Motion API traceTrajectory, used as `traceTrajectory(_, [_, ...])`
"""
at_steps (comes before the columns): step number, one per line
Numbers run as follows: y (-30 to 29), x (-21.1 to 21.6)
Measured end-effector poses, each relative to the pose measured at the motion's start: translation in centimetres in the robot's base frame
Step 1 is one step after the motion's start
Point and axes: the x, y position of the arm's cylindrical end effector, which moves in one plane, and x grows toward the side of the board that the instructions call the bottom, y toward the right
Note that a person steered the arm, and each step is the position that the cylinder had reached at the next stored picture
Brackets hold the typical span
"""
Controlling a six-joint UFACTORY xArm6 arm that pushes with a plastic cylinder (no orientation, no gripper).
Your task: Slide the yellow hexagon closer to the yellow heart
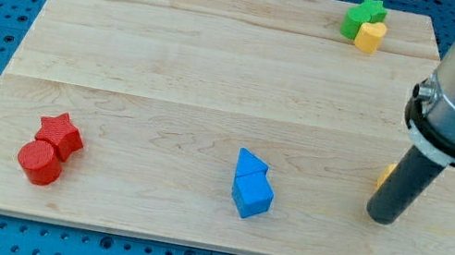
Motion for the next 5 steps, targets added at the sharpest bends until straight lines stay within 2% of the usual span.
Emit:
traceTrajectory(1, [1.1, 0.2])
traceTrajectory(2, [3.4, -1.7])
traceTrajectory(5, [-0.3, -9.2])
